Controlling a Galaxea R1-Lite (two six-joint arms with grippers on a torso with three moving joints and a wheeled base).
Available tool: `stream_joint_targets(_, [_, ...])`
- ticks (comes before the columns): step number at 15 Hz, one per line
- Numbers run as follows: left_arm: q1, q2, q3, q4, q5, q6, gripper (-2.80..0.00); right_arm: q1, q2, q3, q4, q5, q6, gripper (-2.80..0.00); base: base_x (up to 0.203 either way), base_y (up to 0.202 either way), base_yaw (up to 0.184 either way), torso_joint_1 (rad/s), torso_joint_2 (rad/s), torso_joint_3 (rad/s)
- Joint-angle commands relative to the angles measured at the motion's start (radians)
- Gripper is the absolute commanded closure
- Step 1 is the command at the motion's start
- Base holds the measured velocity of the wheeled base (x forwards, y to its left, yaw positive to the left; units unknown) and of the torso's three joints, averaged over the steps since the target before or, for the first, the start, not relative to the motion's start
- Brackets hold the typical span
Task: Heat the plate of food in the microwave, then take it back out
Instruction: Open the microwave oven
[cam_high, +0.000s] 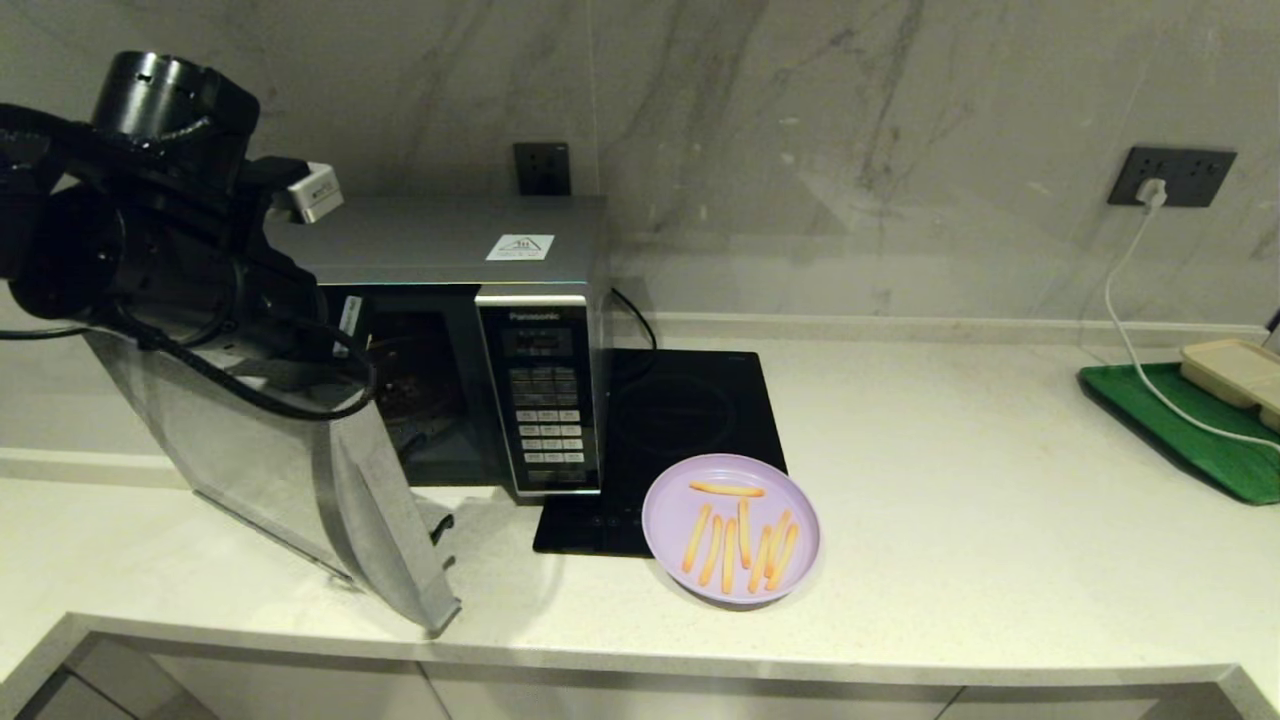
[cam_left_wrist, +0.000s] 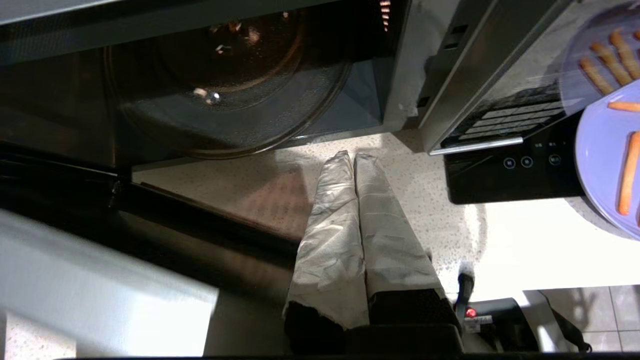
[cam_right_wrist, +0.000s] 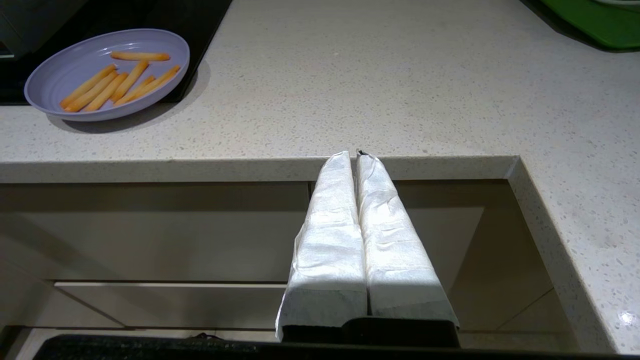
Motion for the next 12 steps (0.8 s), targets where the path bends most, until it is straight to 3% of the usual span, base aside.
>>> stream_joint_targets(1, [-0.005,0.008,-0.001,0.001,0.003,0.0,0.0,0.0,0.0,0.0,0.0,0.0,0.001,0.0,0.0,0.0,0.0,0.0,0.0,0.0])
stream_joint_targets(7, [-0.01,-0.085,0.025,0.098,0.013,0.003,0.0,0.001,0.0,0.0,0.0,0.0,0.001,0.0,0.0,0.0,0.0,0.0,0.0,0.0])
stream_joint_targets(12, [-0.003,-0.242,0.161,0.13,0.058,0.005,0.0,0.001,0.0,0.0,0.0,0.0,0.001,0.0,0.0,0.0,0.0,0.0,0.0,0.0])
